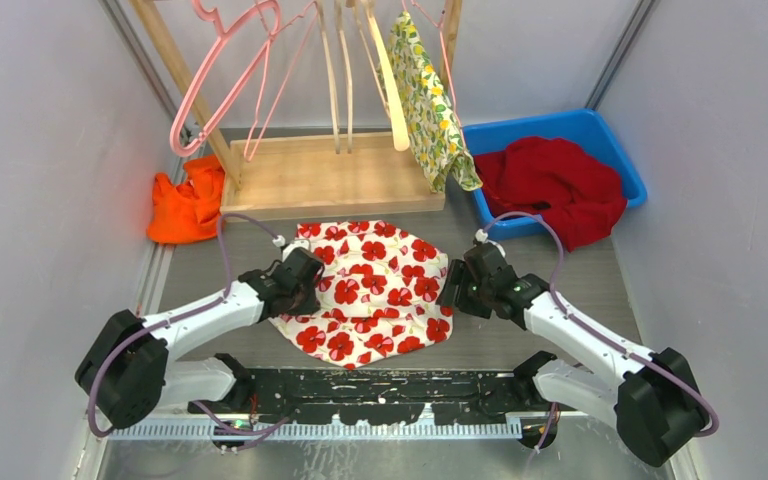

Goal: Place the skirt on the hanger

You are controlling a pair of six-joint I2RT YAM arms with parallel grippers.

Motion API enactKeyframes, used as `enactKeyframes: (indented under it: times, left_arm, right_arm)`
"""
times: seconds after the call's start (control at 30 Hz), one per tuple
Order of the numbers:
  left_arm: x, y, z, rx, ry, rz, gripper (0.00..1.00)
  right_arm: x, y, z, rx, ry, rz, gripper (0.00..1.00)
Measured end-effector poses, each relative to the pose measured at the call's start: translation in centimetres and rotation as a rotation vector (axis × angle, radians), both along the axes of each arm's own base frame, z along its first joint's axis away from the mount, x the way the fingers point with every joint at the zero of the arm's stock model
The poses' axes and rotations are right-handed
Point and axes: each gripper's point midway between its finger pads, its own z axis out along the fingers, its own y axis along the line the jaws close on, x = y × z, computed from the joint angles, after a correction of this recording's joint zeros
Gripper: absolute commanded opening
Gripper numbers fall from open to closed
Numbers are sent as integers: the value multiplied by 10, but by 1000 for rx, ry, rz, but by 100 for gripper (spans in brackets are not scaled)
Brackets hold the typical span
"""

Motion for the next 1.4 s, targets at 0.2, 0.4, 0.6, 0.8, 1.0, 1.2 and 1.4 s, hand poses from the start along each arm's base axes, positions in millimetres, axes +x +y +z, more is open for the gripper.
enactKeyframes:
  times: [0.2,0.4,0.6,0.8,1.0,1.2,1.4]
  left_arm:
    - [0,2,11,-6,-22,0,16]
    - [-4,5,28,-33,-51,4,38]
    - [-10,10,22,-31,-37,19,41]
    - [-18,16,-2,13,21,27,41]
    - [-11,14,-9,24,16,35,33]
    - [-5,11,-9,23,-2,39,17]
    - [-1,9,4,7,-26,37,1]
  right_arm:
    - [-1,-1,-1,5,2,-14,67]
    - [0,-2,1,8,-6,-22,72]
    - [-1,-2,0,11,-7,-27,72]
    - [0,-2,4,20,-20,-27,72]
    - [0,-2,7,27,-31,-27,72]
    - [-1,-3,7,26,-31,-27,73]
    - [-1,-3,6,25,-29,-27,72]
